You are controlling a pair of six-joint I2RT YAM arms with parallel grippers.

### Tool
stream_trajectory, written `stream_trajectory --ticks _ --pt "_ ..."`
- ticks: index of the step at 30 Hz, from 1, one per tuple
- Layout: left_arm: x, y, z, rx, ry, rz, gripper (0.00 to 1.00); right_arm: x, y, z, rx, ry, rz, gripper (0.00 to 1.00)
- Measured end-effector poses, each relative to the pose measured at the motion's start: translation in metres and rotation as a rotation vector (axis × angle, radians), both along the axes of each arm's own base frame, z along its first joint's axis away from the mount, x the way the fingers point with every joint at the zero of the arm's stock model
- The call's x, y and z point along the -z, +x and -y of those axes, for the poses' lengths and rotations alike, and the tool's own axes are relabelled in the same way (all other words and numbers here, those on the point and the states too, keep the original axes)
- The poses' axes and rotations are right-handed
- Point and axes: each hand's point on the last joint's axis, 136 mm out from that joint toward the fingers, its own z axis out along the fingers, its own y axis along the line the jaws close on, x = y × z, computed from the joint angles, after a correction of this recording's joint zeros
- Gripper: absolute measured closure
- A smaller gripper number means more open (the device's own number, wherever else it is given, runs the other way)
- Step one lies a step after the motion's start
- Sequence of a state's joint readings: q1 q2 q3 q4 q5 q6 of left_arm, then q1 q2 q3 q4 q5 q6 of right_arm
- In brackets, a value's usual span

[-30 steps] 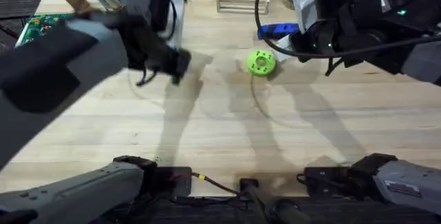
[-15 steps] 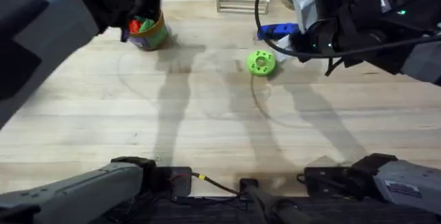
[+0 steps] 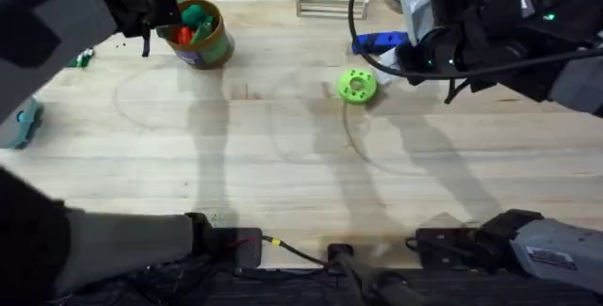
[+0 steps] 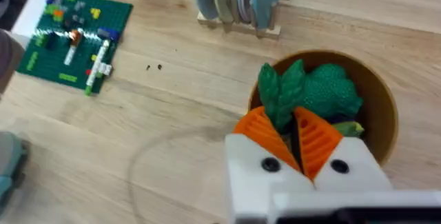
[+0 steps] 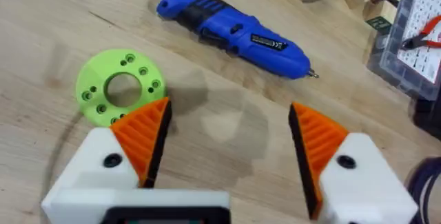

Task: Pick up the gripper from the table and insert it into the empty holder that is missing its gripper. Then pick up a screw, insert it into the mounting hole, and use the screwdriver to tighten it. Finally, clean up the table by picking up the vegetable and placing it into the bucket.

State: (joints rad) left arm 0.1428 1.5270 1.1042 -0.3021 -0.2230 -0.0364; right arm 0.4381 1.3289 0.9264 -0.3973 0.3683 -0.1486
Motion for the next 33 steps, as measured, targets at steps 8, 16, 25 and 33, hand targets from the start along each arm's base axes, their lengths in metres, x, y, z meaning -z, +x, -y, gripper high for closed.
stream_trajectory --ticks 8,16,25,33 --pt "0.02 0.009 0.004 -0.04 -0.091 0.005 0.809 0.0 0.0 0.0 0.0 0.0 0.0 0.028" --pt "0.017 0.009 0.007 -0.043 -0.121 0.02 0.01 0.0 0.0 0.0 0.0 -0.001 -0.001 0.028" --pt "-0.048 -0.017 0.023 0.023 -0.102 0.116 0.008 -0.018 -0.029 0.012 -0.001 -0.007 -0.02 0.022" --pt "-0.071 -0.07 0.114 0.421 -0.031 0.02 0.008 -0.079 -0.056 0.025 0.078 0.137 0.113 0.011"
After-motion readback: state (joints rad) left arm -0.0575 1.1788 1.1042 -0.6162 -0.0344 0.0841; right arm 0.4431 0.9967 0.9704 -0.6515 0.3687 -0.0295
